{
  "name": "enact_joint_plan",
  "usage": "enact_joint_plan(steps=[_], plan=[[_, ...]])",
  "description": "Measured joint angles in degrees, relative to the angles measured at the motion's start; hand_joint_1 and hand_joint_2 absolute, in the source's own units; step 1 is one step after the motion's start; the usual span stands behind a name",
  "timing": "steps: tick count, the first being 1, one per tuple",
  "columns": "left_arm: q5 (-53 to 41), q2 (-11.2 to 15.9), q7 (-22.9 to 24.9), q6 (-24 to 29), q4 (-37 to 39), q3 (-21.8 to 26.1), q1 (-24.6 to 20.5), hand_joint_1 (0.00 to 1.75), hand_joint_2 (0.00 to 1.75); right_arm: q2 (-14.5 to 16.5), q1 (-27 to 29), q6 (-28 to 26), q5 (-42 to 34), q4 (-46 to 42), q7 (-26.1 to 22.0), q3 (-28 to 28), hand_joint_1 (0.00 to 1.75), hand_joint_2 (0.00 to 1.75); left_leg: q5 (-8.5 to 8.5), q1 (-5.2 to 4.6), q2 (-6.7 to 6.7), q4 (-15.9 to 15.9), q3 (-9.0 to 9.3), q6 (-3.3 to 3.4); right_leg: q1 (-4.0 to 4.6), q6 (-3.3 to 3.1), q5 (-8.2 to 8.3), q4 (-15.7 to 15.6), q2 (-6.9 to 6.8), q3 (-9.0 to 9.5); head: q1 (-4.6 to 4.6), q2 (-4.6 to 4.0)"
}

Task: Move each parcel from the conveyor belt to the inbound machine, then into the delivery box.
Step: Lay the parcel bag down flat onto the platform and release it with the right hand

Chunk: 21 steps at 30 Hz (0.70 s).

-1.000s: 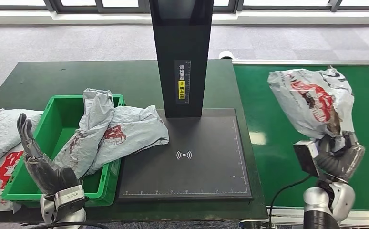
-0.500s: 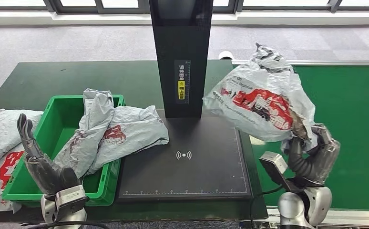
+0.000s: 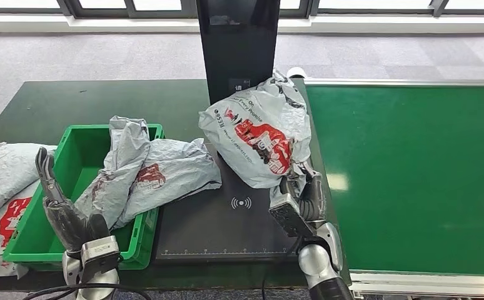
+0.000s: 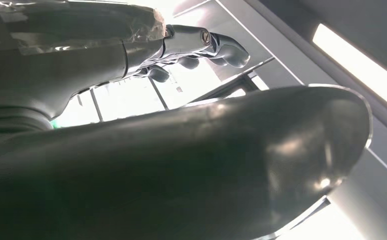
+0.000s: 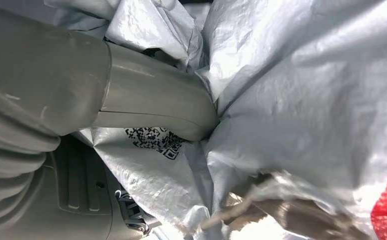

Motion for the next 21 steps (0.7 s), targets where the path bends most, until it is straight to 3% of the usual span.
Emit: enact_joint_plan(steps=[5, 6, 9, 10, 16, 21], plan=[[-0.4, -0.03, 0.57, 0.0, 1.23, -1.09, -0.38, 0.0, 0.0, 0.97, -2.11, 1.54, -1.85, 7.28, -0.27, 0.13, 1.7, 1.75, 0.0, 0.0, -0.02, 0.0, -0.01, -0.02, 0.01, -0.01, -0.01, 0.0, 0.01, -0.03, 0.0, 0.0], [-0.36, -0.03, 0.45, 0.0, 1.54, -1.21, -0.51, 0.0, 0.0, 1.05, -2.45, 1.76, -2.11, 8.41, -0.26, 0.13, 1.37, 1.75, -0.01, 0.0, -0.02, 0.0, -0.02, -0.03, 0.01, -0.01, -0.01, 0.0, 0.02, -0.04, 0.0, 0.0], [-0.17, -0.03, 0.1, 0.0, 2.64, -1.46, -0.95, 0.0, 0.0, 1.2, -3.27, 2.12, -2.57, 11.35, -0.23, 0.13, 0.12, 1.75, -0.02, 0.0, -0.01, 0.0, -0.01, -0.04, 0.0, -0.01, -0.01, 0.0, 0.04, -0.05, 0.0, 0.0], [-0.18, -0.03, 0.06, 0.0, 3.02, -1.61, -1.1, 0.0, 0.0, 1.22, -3.42, 2.33, -2.62, 12.12, -0.21, 0.13, 0.01, 1.75, -0.02, 0.0, -0.01, 0.0, -0.01, -0.04, 0.0, -0.01, -0.01, -0.01, 0.04, -0.05, 0.0, 0.0], [-0.79, -0.05, -0.01, 0.0, 4.95, -2.68, -2.25, 0.0, 0.0, 1.31, -3.19, 6.64, -2.52, 14.18, 0.87, 0.13, 0.0, 1.75, -0.02, 0.0, 0.0, 0.0, -0.01, -0.04, 0.0, -0.01, -0.01, -0.01, 0.06, -0.05, 0.0, 0.0], [-1.74, -0.04, -0.01, 0.0, 5.34, -2.87, -2.19, 0.0, 0.0, 1.26, 0.22, 15.47, -3.84, 8.97, 1.71, 1.35, 0.0, 1.75, -0.02, 0.0, -0.02, 0.0, -0.02, -0.05, 0.01, -0.01, -0.01, 0.0, 0.05, -0.07, 0.0, 0.0]])
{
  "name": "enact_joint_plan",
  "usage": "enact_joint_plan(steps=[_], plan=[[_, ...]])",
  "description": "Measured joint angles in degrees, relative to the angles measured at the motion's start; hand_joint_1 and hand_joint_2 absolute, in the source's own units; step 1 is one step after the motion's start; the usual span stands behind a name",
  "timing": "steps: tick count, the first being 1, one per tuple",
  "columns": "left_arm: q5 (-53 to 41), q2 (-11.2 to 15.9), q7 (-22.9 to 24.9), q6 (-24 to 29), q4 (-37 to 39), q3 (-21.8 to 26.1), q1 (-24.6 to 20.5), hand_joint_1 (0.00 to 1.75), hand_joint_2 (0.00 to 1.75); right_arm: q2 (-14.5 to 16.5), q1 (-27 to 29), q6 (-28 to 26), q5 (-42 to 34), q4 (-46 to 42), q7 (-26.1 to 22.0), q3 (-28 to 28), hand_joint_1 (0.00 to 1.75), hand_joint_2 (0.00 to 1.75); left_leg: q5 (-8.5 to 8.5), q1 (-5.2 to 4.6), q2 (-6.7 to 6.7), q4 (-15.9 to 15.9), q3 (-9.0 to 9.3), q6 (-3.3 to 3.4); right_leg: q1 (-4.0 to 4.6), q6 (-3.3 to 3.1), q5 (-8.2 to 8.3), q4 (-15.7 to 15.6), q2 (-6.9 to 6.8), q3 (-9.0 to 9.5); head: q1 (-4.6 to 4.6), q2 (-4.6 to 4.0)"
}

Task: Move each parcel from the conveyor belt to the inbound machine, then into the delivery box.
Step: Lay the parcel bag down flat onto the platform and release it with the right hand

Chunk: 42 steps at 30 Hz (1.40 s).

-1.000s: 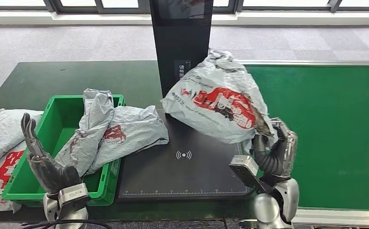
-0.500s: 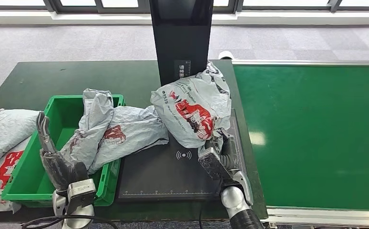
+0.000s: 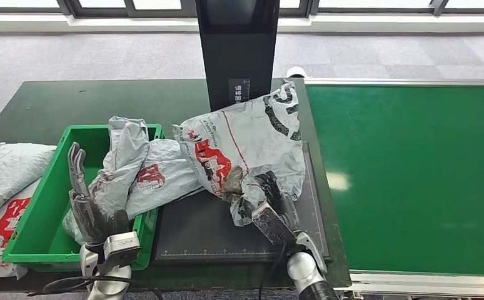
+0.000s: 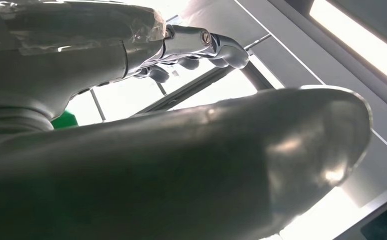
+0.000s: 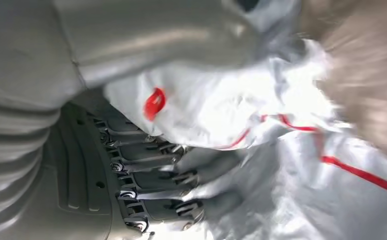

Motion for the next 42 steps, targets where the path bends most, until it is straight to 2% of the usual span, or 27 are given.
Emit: enact_joint_plan(steps=[5, 12, 19, 27, 30, 33, 35, 37, 41, 42], plan=[[-0.08, 0.06, 0.47, 0.0, 0.53, -0.64, -0.18, 0.0, 0.0, -0.45, 4.95, 4.59, 0.26, -10.22, 1.15, 4.13, 0.0, 1.75, -0.04, 0.0, 0.01, 0.0, -0.03, -0.01, 0.0, -0.02, -0.03, 0.0, 0.03, -0.05, 0.0, 0.01], [-0.46, 0.42, 1.87, 0.0, 1.32, -2.22, -0.9, 0.0, 0.0, -1.5, 10.02, 6.38, 0.25, -22.37, 1.92, 9.23, 0.0, 1.75, -0.05, 0.0, 0.04, 0.0, -0.03, -0.01, 0.0, -0.02, -0.03, -0.01, 0.05, -0.05, 0.0, 0.01], [5.2, 1.23, 3.27, 0.0, 1.82, -2.86, -1.42, 0.0, 0.0, -2.85, 11.51, 10.06, -5.06, -29.63, -1.08, 11.71, 0.0, 1.75, -0.04, 0.0, 0.09, 0.0, 0.01, -0.01, 0.0, -0.03, -0.02, -0.01, 0.06, -0.02, 0.0, 0.0], [5.91, 2.03, 3.85, -0.17, 2.48, -3.49, -1.82, 0.0, 0.0, -3.73, 12.09, 10.5, -6.02, -32.74, -1.5, 12.0, 0.0, 1.75, -0.05, 0.0, 0.1, 0.0, 0.01, -0.01, 0.0, -0.03, -0.02, -0.01, 0.06, -0.03, 0.0, 0.0], [3.83, 2.75, 7.85, -3.97, 4.38, -5.23, -3.43, 0.0, 0.0, -4.02, 12.28, 11.61, -7.47, -34.16, -3.19, 12.0, 0.0, 1.75, -0.04, 0.0, 0.06, 0.01, 0.01, 0.0, 0.0, -0.02, -0.02, -0.02, 0.0, -0.02, 0.0, 0.0], [0.14, 3.61, 11.83, -12.23, 8.36, -8.82, -6.64, 0.0, 0.0, -4.38, 12.88, 12.32, -7.91, -36.61, -4.67, 12.0, 0.0, 1.75, -0.03, 0.0, 0.04, 0.01, 0.02, 0.0, -0.01, -0.01, 0.0, -0.02, -0.02, 0.01, 0.0, 0.0], [-1.19, 4.06, 12.9, -16.04, 10.68, -11.2, -8.38, 0.0, 0.0, -4.69, 13.32, 12.07, -8.1, -37.82, -5.22, 12.0, 0.0, 1.75, -0.03, -0.01, 0.12, 0.01, 0.02, 0.0, -0.01, -0.01, 0.05, -0.02, 0.06, -0.01, 0.0, 0.0], [-1.79, 4.3, 13.32, -17.62, 12.33, -12.84, -9.42, 0.0, 0.0, -5.03, 13.68, 11.96, -8.56, -38.66, -5.79, 12.0, 0.0, 1.75, -0.03, -0.02, 0.21, 0.01, 0.03, 0.0, -0.02, -0.02, 0.08, -0.02, 0.14, -0.04, 0.0, 0.0], [-6.4, 4.94, 13.92, -22.32, 15.14, -15.73, -10.91, 0.0, 1.75, -5.79, 14.06, 10.99, -13.28, -40.6, -7.45, 12.0, 0.0, 1.75, -0.04, -0.02, 0.2, 0.02, 0.02, 0.0, -0.01, -0.02, 0.08, -0.02, 0.14, -0.06, 0.0, 0.0], [-8.48, 5.12, 14.03, -23.34, 16.08, -16.67, -11.16, 0.0, 1.75, -6.14, 14.01, 10.45, -15.31, -41.48, -7.67, 12.0, 0.0, 1.75, -0.04, -0.02, 0.19, 0.02, 0.02, 0.0, -0.01, -0.02, 0.08, -0.02, 0.14, -0.05, 0.0, 0.01]])
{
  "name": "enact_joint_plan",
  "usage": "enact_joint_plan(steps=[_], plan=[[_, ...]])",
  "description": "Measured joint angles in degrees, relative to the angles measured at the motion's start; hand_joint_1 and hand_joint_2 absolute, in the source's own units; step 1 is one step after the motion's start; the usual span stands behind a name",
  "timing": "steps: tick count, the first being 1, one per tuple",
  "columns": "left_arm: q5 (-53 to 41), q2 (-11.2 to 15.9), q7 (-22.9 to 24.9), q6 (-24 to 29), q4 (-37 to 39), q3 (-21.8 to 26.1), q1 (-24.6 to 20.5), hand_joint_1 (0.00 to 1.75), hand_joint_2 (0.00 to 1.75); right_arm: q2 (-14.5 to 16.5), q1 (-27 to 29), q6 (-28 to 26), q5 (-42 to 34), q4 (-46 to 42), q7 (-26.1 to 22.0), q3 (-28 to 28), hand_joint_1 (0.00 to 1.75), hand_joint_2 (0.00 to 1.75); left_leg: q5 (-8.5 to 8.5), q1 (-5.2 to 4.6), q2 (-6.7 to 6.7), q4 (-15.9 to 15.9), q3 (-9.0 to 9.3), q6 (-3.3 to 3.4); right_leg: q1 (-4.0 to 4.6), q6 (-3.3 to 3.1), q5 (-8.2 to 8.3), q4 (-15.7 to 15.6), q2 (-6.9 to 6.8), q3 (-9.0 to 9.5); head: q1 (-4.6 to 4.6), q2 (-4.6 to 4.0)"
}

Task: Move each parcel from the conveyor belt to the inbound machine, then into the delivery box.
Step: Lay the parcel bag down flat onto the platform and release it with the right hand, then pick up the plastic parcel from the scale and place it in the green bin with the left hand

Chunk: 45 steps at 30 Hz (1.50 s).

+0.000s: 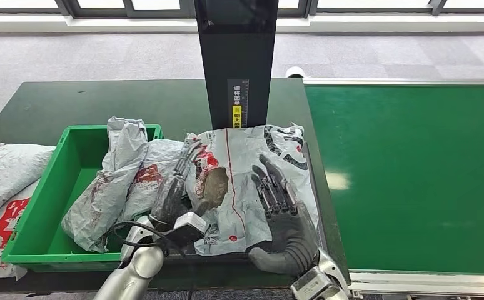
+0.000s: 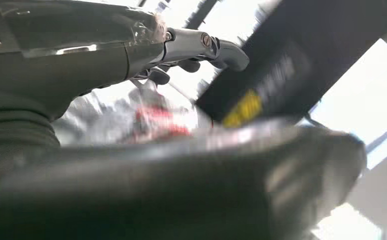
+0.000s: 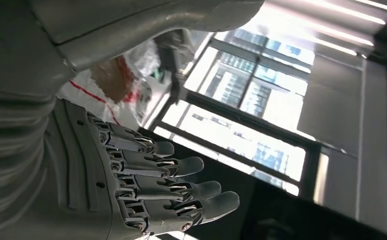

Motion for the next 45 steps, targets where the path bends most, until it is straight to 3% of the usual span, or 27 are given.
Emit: enact_joint_plan(steps=[5, 15, 24, 28, 33, 40, 45], plan=[[-5.7, 0.07, -0.85, -2.98, 5.98, -4.97, -1.19, 0.0, 1.75, -1.17, -0.72, -0.32, -5.72, -4.31, -0.28, -0.01, 0.0, 1.75, -0.02, -0.02, 0.04, 0.0, 0.0, 0.0, -0.01, 0.0, 0.0, -0.01, 0.02, -0.04, 0.0, -0.01], [-10.65, -2.64, -1.52, -4.95, 26.09, -12.23, -8.38, 0.0, 1.75, -1.48, -2.29, -0.34, -6.75, -7.1, -0.33, -0.54, 0.0, 1.75, 0.0, -0.02, 0.02, 0.0, 0.02, 0.0, -0.01, 0.01, 0.03, 0.0, 0.0, 0.03, 0.0, -0.01], [-11.63, -3.94, -1.31, -4.57, 33.48, -14.06, -10.67, 0.03, 1.75, -1.6, -2.87, -0.38, -6.75, -7.28, -0.33, -0.57, 0.0, 1.75, 0.0, -0.01, 0.01, 0.0, 0.01, 0.01, -0.01, 0.01, 0.01, 0.0, 0.0, 0.03, 0.0, 0.0], [-12.63, -4.29, -0.95, -1.91, 35.39, -14.67, -11.16, 1.73, 1.75, -1.69, -2.86, -0.82, -6.74, -7.5, -0.33, -0.61, 0.0, 1.75, 0.0, -0.01, 0.02, -0.01, 0.02, 0.01, -0.01, 0.01, 0.01, 0.0, -0.01, 0.05, 0.0, 0.0], [-12.49, -4.42, -1.53, 4.55, 36.11, -14.8, -10.19, 1.75, 1.75, -2.01, -2.81, -1.81, -6.72, -7.82, -0.33, -0.66, 0.0, 1.75, 0.06, -0.02, 0.02, -0.01, -0.02, 0.04, -0.01, 0.02, 0.08, -0.01, -0.01, 0.0, 0.0, -0.01], [-11.42, -4.2, -1.69, 9.62, 34.56, -14.74, -9.03, 1.75, 1.75, -2.21, -2.85, -2.34, -7.12, -7.85, -0.33, -0.66, 0.0, 1.75, 0.48, -0.01, 0.04, -0.03, -0.36, 0.04, 0.0, 0.02, 0.5, -0.02, -0.02, -0.32, 0.0, -0.01], [-7.37, -3.46, -2.89, 15.53, 30.86, -12.44, -9.02, 1.75, 1.75, -2.35, -2.83, -2.57, -7.51, -7.85, -0.33, -0.66, 0.0, 1.75, 0.82, 0.0, 0.03, -0.04, -0.68, 0.02, 0.01, -0.03, 0.78, 0.0, -0.05, -0.57, 0.0, -0.01]])
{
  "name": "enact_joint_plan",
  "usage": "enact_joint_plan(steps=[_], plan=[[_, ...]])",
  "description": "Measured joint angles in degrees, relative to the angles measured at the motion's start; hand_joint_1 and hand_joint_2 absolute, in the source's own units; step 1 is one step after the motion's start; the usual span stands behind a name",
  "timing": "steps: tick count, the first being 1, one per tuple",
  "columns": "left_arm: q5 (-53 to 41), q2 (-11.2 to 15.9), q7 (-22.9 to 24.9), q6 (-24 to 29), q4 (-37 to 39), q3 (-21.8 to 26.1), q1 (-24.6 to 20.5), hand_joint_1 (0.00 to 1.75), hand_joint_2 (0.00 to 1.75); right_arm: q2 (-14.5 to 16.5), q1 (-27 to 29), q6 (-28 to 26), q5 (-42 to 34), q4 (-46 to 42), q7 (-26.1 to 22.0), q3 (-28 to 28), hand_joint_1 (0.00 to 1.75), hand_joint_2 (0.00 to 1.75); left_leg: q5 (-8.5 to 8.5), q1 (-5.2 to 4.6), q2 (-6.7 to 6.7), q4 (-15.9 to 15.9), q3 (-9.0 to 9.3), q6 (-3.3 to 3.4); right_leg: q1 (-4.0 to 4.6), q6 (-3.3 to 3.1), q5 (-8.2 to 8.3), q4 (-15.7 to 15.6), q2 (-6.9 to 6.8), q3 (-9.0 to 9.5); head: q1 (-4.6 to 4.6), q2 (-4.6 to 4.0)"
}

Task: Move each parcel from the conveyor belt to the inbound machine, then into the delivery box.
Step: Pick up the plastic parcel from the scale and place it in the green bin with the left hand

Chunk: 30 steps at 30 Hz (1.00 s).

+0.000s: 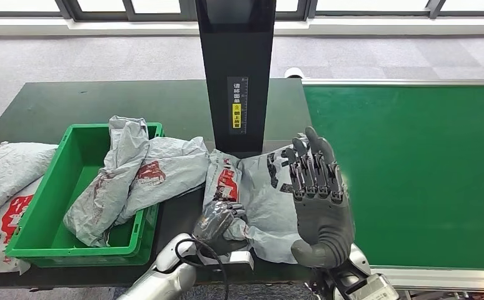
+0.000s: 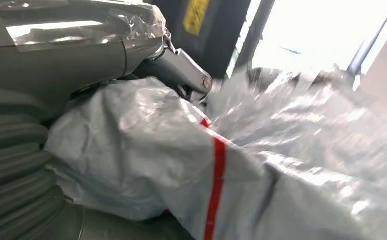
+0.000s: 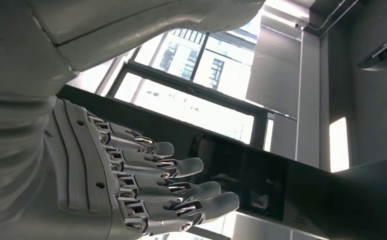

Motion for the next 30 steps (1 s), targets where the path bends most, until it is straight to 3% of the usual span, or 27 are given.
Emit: enact_joint_plan(steps=[7, 16, 23, 26, 30], plan=[[6.7, 1.82, -4.1, 3.16, -13.8, 4.23, 4.75, 1.75, 1.75, -0.36, 0.93, -1.22, -0.43, -0.03, 0.0, 0.0, 0.0, 1.75, 0.06, 0.0, -0.04, 0.01, -0.05, -0.05, 0.0, 0.0, -0.02, 0.02, 0.0, -0.1, 0.0, 0.01], [10.29, 3.67, -6.6, 5.28, -31.61, 5.77, 11.61, 1.75, 1.75, -1.0, 2.76, -3.08, -0.45, -1.0, 0.0, 0.01, 0.0, 1.75, -0.22, 0.0, -0.04, 0.0, -0.09, -0.03, 0.0, 0.0, -0.27, 0.01, -0.01, -0.14, 0.0, 0.01], [11.92, 4.36, -8.64, 6.99, -39.11, 7.0, 14.1, 1.75, 1.75, -1.21, 2.99, -3.34, -0.6, -1.33, 0.0, 0.01, 0.0, 1.75, -0.23, 0.01, -0.03, 0.0, -0.1, -0.04, 0.0, 0.0, -0.29, 0.02, -0.02, -0.13, 0.0, 0.0], [12.81, 3.98, -10.56, 7.6, -44.8, 10.24, 15.76, 1.75, 1.75, -1.23, 2.88, -3.29, -1.08, -1.33, 0.0, 0.01, 0.0, 1.75, -0.23, 0.01, -0.03, 0.0, -0.12, -0.04, 0.01, 0.0, -0.28, 0.03, -0.01, -0.14, 0.0, 0.0], [12.57, 2.07, -10.98, 7.86, -53.69, 18.46, 17.56, 1.75, 1.75, -1.23, 2.57, -3.01, -1.24, -1.33, 0.0, 0.01, 0.0, 1.75, -0.23, 0.02, -0.03, 0.0, -0.1, -0.04, 0.01, -0.01, -0.3, 0.03, -0.02, -0.14, 0.0, 0.0]])
